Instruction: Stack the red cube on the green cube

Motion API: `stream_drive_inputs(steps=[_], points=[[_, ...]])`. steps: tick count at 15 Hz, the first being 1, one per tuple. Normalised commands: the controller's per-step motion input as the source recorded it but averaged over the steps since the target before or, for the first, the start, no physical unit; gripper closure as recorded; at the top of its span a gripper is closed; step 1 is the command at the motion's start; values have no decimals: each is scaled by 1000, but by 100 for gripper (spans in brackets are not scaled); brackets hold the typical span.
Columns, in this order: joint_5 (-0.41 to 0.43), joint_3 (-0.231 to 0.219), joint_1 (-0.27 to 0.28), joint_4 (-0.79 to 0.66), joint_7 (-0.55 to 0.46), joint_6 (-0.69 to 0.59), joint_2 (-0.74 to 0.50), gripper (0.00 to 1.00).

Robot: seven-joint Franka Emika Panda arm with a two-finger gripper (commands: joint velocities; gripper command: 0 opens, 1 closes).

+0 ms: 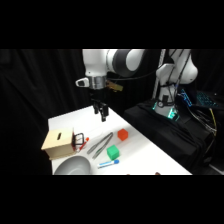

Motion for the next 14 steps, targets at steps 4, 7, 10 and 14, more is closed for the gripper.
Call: stream_drive_inputs(steps=[4, 7, 10, 14], points=[[24, 32, -19, -64, -4, 30, -46, 0], [18, 42, 1, -250, 24, 109, -191, 0], [-2, 44, 20, -377, 57, 193, -268, 0], [6, 31, 15, -427, 55, 287, -261, 0]])
